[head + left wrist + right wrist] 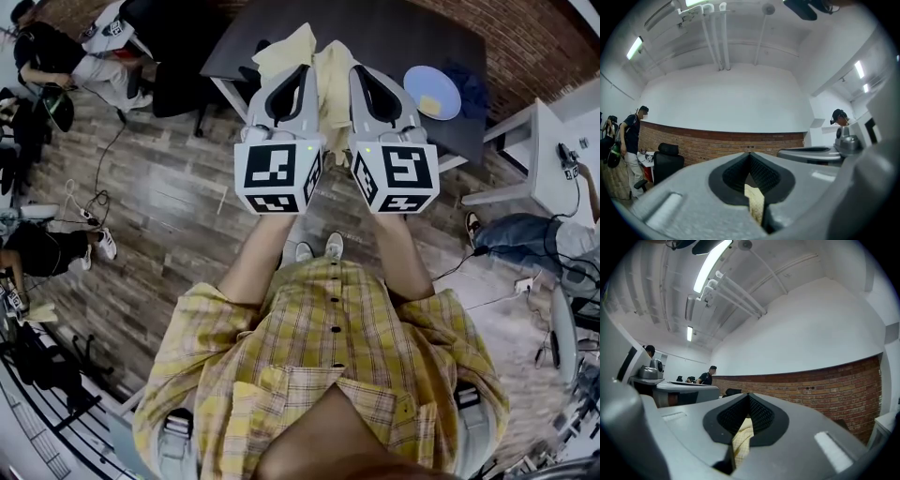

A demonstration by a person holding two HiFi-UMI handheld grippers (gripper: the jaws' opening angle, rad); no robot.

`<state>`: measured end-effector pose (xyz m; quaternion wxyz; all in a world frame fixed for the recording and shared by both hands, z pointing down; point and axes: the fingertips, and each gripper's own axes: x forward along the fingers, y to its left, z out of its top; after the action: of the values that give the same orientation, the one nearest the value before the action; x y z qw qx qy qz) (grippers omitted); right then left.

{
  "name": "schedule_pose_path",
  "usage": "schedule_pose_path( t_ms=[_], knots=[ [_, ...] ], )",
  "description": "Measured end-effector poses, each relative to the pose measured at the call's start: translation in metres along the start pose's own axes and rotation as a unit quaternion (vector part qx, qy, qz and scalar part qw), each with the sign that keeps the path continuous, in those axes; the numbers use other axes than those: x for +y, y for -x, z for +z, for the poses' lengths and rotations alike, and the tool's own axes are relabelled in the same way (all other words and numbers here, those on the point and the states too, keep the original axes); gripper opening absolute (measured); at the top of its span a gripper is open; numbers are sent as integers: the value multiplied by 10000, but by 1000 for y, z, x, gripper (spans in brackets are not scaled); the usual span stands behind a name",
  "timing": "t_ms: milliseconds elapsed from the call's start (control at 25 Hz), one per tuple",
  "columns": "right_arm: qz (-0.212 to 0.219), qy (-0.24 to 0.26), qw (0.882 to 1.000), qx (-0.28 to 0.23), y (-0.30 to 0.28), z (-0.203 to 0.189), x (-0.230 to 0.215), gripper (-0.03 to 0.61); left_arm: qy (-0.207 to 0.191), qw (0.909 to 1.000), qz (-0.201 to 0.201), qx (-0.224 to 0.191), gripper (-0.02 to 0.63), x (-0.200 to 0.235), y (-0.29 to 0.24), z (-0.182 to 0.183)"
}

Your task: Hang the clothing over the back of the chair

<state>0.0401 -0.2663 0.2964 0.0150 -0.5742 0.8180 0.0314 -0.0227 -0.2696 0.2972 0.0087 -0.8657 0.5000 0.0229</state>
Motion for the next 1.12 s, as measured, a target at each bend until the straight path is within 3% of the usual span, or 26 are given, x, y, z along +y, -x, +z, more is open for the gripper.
schedule_pose_path(
  t_ms=[600, 1120],
  knots=[
    [-78, 19, 9999, -67, 44, -15, 14, 6, 100, 9999, 15, 1, 2, -23, 44, -24],
    [-41, 46, 10000, -54, 61, -35, 34, 6, -68, 10000, -31, 52, 2, -23, 67, -46]
  ],
)
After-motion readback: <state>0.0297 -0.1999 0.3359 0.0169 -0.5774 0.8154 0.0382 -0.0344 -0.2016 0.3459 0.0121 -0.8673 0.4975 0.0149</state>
